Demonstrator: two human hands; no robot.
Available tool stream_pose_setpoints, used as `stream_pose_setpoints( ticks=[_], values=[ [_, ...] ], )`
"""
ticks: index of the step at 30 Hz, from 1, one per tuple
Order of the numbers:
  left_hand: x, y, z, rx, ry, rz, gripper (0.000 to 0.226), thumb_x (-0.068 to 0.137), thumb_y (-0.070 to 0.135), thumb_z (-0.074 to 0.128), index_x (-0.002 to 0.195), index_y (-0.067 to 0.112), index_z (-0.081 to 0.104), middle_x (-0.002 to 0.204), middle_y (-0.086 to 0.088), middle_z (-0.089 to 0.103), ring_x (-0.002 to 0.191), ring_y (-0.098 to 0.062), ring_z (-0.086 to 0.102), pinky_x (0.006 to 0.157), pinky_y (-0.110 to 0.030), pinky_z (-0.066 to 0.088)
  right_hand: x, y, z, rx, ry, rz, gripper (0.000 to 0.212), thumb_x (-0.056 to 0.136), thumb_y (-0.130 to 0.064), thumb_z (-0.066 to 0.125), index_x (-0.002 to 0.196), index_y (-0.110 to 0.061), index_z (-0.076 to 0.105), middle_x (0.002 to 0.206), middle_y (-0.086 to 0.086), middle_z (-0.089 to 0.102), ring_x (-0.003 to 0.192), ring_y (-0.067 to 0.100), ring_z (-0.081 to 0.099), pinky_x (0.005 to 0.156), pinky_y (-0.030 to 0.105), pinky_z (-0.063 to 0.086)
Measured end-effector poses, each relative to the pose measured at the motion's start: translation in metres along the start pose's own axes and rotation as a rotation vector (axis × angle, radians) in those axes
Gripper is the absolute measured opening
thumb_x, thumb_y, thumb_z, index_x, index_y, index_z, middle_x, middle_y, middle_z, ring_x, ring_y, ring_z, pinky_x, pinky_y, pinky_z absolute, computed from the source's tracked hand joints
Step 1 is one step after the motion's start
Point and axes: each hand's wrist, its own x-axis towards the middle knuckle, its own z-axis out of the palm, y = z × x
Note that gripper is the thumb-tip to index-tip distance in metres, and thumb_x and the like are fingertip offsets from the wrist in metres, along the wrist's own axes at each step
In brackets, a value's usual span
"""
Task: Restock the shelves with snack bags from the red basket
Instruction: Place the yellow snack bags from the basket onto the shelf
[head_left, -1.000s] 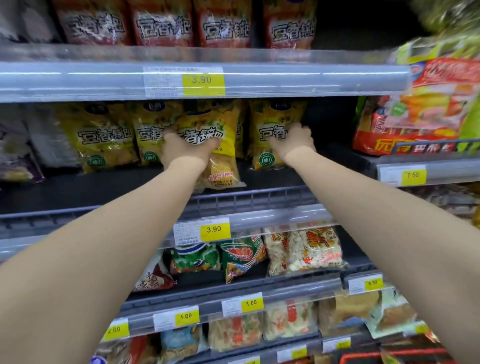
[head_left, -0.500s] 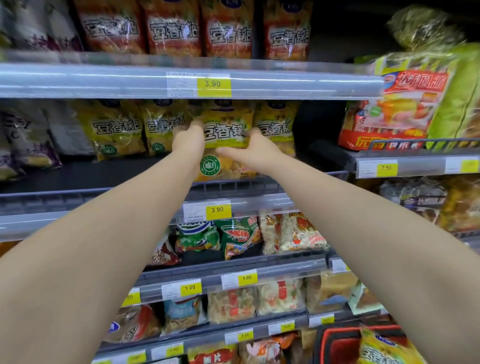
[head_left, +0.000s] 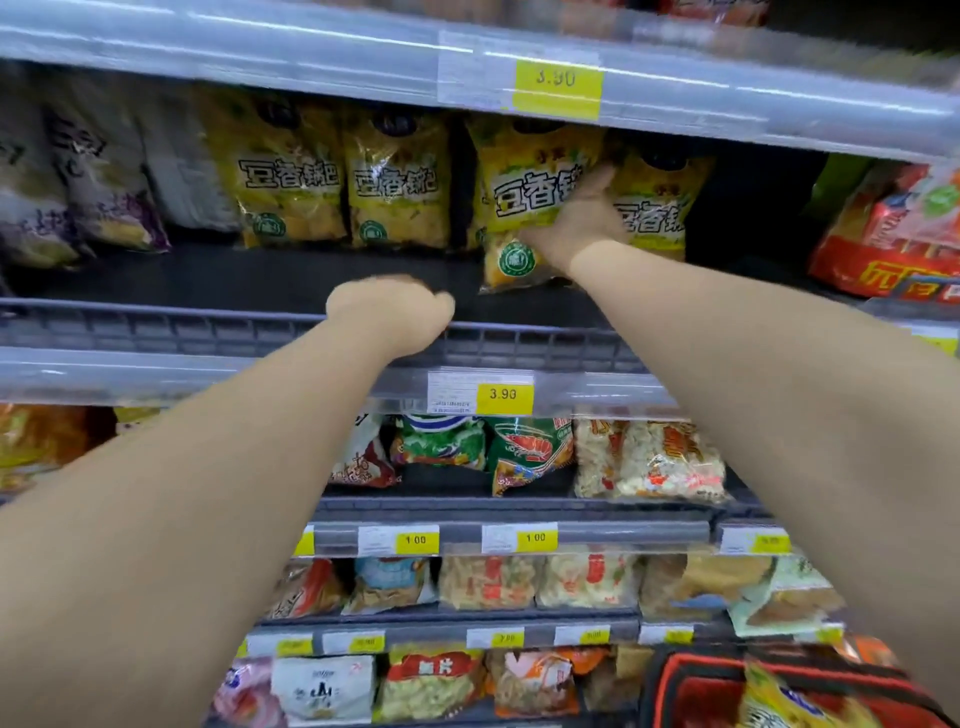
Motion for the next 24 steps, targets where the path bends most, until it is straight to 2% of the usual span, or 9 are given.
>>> stream_pose_setpoints(
  ticks=[3, 5, 7, 11, 14, 17, 20, 22, 24],
  values=[
    [0.003, 0.000, 0.001, 0.045, 0.025, 0.001, 0.047, 0.095, 0.045, 0.019, 0.073, 0.016, 0.049, 0.076, -0.002, 0.048, 0.068, -0.020, 0.044, 0.062, -0.031, 0.027, 0.009, -0.006, 0.011, -0.124, -0.028, -0.034, 0.103, 0.091, -0.050, 0.054, 0.143, 0.011, -0.010, 0.154, 0.026, 0.010, 0.138, 0.036, 0.025, 0.108, 0.037, 0.029],
    [0.003, -0.001, 0.004, 0.059, 0.064, -0.008, 0.047, 0.095, 0.046, 0.019, 0.074, 0.017, 0.050, 0.075, -0.002, 0.048, 0.063, -0.016, 0.040, 0.056, -0.029, 0.024, 0.017, -0.006, 0.019, -0.151, -0.037, 0.014, 0.100, 0.093, -0.050, 0.051, 0.144, 0.012, -0.009, 0.154, 0.027, 0.002, 0.140, 0.037, 0.016, 0.110, 0.037, 0.024],
    [0.005, 0.000, 0.005, 0.059, 0.085, -0.005, 0.046, 0.095, 0.047, 0.020, 0.081, 0.019, 0.055, 0.076, -0.001, 0.050, 0.063, -0.015, 0.041, 0.054, -0.026, 0.025, 0.025, -0.007, 0.028, -0.083, -0.038, 0.110, 0.103, 0.088, -0.051, 0.058, 0.145, 0.008, -0.003, 0.153, 0.025, 0.005, 0.140, 0.034, 0.017, 0.110, 0.036, 0.025],
    [0.008, -0.002, 0.007, 0.054, 0.100, -0.002, 0.047, 0.095, 0.046, 0.020, 0.081, 0.019, 0.057, 0.076, -0.001, 0.053, 0.064, -0.015, 0.044, 0.053, -0.025, 0.025, 0.035, -0.008, 0.048, 0.029, 0.037, 0.192, 0.099, 0.077, -0.050, 0.071, 0.142, -0.003, 0.012, 0.143, 0.015, 0.023, 0.130, 0.025, 0.033, 0.099, 0.035, 0.035],
    [0.007, -0.002, 0.008, 0.063, 0.123, 0.005, 0.046, 0.094, 0.045, 0.021, 0.078, 0.018, 0.055, 0.074, -0.002, 0.053, 0.063, -0.016, 0.045, 0.052, -0.025, 0.025, 0.039, -0.008, 0.053, 0.048, 0.017, 0.214, 0.109, 0.075, -0.054, 0.071, 0.146, -0.004, 0.006, 0.145, 0.014, 0.021, 0.132, 0.025, 0.031, 0.104, 0.038, 0.031],
    [0.005, -0.002, 0.004, 0.034, 0.100, 0.005, 0.046, 0.095, 0.044, 0.021, 0.085, 0.018, 0.058, 0.078, -0.001, 0.054, 0.064, -0.016, 0.044, 0.053, -0.025, 0.025, 0.032, -0.002, 0.045, 0.035, -0.050, 0.198, 0.116, 0.072, -0.060, 0.070, 0.147, -0.003, 0.003, 0.147, 0.017, 0.018, 0.134, 0.029, 0.029, 0.107, 0.035, 0.029],
    [-0.006, 0.000, -0.001, -0.050, 0.121, 0.020, 0.040, 0.096, 0.042, 0.025, 0.098, 0.019, 0.059, 0.098, -0.005, 0.059, 0.078, -0.023, 0.049, 0.063, -0.030, 0.032, 0.014, 0.008, 0.026, 0.005, -0.099, 0.131, 0.107, 0.077, -0.058, 0.067, 0.148, -0.001, 0.010, 0.147, 0.019, 0.021, 0.132, 0.033, 0.033, 0.104, 0.034, 0.034],
    [-0.022, 0.002, -0.005, -0.099, 0.228, 0.055, 0.038, 0.096, 0.039, 0.034, 0.117, 0.021, 0.060, 0.116, -0.008, 0.061, 0.100, -0.030, 0.054, 0.081, -0.037, 0.040, -0.006, 0.015, 0.007, 0.008, -0.114, 0.124, 0.092, 0.081, -0.053, 0.066, 0.144, -0.004, 0.021, 0.143, 0.018, 0.031, 0.127, 0.034, 0.040, 0.097, 0.036, 0.040],
    [-0.045, 0.008, -0.006, -0.131, 0.311, 0.106, 0.041, 0.094, 0.039, 0.041, 0.129, 0.022, 0.055, 0.128, -0.006, 0.058, 0.115, -0.030, 0.052, 0.099, -0.044, 0.036, -0.033, 0.025, -0.013, 0.001, -0.118, 0.100, 0.077, 0.082, -0.054, 0.064, 0.137, -0.009, 0.034, 0.138, 0.016, 0.041, 0.122, 0.035, 0.044, 0.094, 0.039, 0.043]
  ],
)
